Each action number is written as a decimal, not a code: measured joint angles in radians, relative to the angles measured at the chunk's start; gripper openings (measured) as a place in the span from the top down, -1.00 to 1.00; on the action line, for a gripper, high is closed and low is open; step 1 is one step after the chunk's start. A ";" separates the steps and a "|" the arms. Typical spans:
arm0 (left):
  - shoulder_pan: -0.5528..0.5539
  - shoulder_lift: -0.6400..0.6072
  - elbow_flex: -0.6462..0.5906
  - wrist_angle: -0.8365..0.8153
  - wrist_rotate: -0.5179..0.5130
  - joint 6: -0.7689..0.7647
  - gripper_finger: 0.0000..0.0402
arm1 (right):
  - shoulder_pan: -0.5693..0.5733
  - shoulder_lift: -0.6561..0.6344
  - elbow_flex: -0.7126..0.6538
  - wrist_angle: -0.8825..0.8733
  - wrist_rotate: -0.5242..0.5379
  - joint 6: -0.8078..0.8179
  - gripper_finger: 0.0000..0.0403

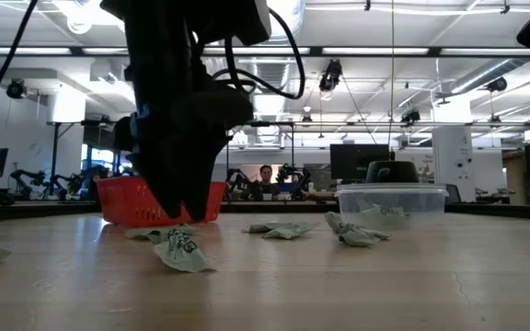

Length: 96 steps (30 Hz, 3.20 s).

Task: Pick and place items into bin
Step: Put the stevia packet into the red bin

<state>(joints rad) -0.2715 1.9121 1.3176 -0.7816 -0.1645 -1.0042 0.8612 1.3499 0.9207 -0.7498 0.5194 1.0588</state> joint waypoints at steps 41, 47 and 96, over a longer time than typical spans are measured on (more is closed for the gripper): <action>0.036 0.039 -0.010 0.022 0.087 0.076 0.36 | 0.000 0.000 -0.001 -0.002 0.034 0.003 0.71; 0.036 0.039 -0.010 0.023 0.088 0.076 0.48 | 0.000 0.000 -0.001 -0.001 0.034 0.003 0.72; 0.139 -0.116 0.138 -0.252 -0.169 0.430 0.99 | -0.031 0.000 -0.001 0.016 0.139 0.015 0.72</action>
<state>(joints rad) -0.1321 1.7966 1.4551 -1.0337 -0.3331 -0.5743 0.8299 1.3497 0.9199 -0.7334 0.6586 1.0735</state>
